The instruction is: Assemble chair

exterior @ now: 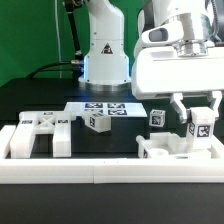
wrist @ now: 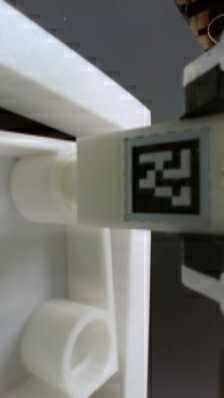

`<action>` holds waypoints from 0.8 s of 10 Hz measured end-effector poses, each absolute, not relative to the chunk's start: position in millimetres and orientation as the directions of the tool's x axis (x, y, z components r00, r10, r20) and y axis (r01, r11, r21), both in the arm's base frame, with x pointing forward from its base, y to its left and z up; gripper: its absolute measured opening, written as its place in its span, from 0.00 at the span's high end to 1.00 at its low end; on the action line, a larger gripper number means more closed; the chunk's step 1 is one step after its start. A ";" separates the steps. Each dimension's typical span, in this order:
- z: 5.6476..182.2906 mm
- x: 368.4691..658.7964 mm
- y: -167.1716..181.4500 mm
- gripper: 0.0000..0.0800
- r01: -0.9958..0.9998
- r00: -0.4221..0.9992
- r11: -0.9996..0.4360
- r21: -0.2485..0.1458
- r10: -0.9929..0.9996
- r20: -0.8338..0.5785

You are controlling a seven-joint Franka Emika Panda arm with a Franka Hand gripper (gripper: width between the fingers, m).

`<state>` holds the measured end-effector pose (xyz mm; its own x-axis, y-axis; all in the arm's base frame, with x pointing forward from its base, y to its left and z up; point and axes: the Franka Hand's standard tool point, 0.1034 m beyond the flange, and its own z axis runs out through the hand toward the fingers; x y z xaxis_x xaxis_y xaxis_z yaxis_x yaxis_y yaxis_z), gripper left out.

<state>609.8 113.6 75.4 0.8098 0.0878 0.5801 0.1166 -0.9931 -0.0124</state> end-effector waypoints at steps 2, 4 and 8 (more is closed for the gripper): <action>75.5 610.0 113.8 0.64 0.118 0.812 -0.993 -0.012 0.090 0.576; 72.4 608.7 113.8 0.54 0.121 0.827 -0.993 -0.012 0.094 0.555; 75.1 609.1 111.0 0.20 0.128 0.834 -0.992 -0.006 0.104 0.542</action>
Offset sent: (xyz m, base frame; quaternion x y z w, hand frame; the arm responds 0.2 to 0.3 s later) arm 0.0000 0.0000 0.0000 0.0000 0.0000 0.0000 1.0000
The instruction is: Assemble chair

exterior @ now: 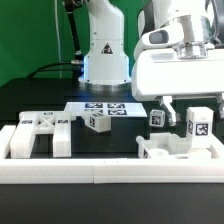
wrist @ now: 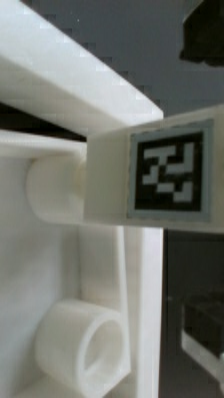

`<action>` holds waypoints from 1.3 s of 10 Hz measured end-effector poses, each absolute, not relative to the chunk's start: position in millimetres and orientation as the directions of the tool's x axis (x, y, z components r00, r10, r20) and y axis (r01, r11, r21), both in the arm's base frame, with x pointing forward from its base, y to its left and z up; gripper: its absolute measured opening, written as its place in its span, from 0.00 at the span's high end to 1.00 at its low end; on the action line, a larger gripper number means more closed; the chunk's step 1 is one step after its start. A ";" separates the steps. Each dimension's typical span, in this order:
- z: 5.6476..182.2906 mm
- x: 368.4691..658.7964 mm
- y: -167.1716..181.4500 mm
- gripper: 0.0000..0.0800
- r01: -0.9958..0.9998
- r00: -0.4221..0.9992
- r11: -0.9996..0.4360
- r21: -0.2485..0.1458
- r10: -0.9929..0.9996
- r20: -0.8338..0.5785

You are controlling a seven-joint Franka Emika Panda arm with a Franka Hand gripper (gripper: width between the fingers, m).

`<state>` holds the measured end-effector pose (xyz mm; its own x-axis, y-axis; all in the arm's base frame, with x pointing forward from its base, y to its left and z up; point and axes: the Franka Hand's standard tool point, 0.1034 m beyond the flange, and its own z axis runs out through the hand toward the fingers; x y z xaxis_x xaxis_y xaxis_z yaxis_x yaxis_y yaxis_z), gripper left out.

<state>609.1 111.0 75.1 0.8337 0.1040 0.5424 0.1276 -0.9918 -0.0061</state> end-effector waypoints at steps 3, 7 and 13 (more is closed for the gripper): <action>93.6 613.7 105.7 0.19 0.143 0.837 -0.990 0.005 0.124 0.532; 105.9 616.4 103.9 0.19 0.151 0.866 -0.989 -0.001 0.132 0.482; 92.9 613.3 114.3 0.19 0.166 0.979 -0.985 -0.053 0.158 0.130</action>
Offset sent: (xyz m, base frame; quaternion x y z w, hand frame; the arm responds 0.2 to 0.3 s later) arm -0.0009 -0.0097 0.0259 0.0063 -0.0366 -0.0137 0.9992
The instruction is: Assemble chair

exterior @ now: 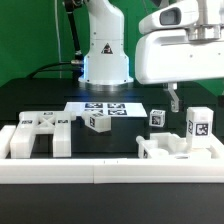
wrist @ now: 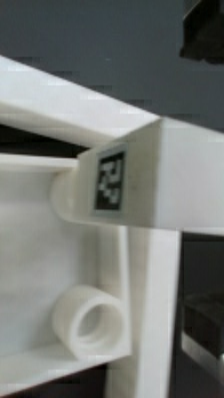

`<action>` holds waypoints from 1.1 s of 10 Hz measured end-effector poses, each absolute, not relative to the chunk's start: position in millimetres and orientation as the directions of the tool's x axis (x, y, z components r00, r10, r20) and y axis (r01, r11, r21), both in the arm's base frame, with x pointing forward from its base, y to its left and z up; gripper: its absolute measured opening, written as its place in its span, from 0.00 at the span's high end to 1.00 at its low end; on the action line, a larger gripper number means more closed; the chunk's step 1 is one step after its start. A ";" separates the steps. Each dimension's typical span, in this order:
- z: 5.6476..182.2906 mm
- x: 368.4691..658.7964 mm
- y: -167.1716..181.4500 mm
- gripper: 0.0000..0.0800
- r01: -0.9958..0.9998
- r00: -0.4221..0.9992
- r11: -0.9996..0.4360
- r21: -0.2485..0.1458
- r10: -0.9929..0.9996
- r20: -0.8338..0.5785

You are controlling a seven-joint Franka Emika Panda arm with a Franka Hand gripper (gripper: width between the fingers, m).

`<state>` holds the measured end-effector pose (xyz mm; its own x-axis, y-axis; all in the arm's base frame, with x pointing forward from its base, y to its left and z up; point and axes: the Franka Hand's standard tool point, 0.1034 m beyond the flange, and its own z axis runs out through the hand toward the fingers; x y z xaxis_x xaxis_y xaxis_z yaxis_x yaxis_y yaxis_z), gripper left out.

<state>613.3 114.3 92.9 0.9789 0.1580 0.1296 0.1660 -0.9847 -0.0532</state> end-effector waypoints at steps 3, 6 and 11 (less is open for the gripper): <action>86.7 620.3 114.1 0.19 0.164 0.981 -0.985 -0.054 0.157 0.114; 82.5 618.1 116.2 0.35 0.168 0.981 -0.984 -0.054 0.161 0.107; 82.2 617.9 116.0 0.64 0.159 0.983 -0.986 -0.055 0.152 0.106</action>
Offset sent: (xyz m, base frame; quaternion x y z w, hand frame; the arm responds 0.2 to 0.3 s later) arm 0.0019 -0.0006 -0.0077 -0.0124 0.0122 0.0000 0.9998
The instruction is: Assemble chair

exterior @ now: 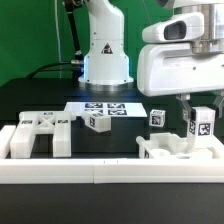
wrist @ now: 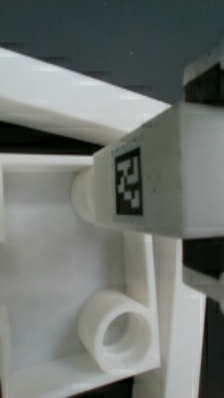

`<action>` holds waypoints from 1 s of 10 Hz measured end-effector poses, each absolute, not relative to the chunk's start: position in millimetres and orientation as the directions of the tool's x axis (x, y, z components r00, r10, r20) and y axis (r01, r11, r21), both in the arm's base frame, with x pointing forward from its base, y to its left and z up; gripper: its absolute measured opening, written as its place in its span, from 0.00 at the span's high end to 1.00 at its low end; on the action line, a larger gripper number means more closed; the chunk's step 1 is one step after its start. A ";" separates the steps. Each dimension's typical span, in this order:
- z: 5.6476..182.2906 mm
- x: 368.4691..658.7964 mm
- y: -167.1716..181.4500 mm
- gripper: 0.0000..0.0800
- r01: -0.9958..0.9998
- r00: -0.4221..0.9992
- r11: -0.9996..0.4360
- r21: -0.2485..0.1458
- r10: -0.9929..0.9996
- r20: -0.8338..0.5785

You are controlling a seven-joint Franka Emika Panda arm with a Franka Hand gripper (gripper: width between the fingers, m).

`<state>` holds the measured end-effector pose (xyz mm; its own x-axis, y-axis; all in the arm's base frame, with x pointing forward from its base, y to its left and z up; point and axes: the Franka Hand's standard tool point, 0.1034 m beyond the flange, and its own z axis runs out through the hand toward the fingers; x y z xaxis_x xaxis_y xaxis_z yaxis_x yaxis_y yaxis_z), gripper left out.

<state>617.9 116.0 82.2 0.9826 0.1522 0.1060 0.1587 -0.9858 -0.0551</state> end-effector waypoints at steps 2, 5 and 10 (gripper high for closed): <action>82.0 617.7 116.7 0.64 0.002 0.995 -0.997 -0.072 -0.005 0.096; 81.0 616.5 118.1 0.64 -0.300 0.950 -0.948 -0.106 -0.307 0.064; 81.2 621.9 122.1 0.64 -0.695 0.705 -0.699 -0.167 -0.709 0.036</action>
Offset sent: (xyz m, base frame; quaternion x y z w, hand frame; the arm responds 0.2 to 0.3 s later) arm -0.0081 -0.0017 -0.0045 0.0135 -0.0061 0.2766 0.9609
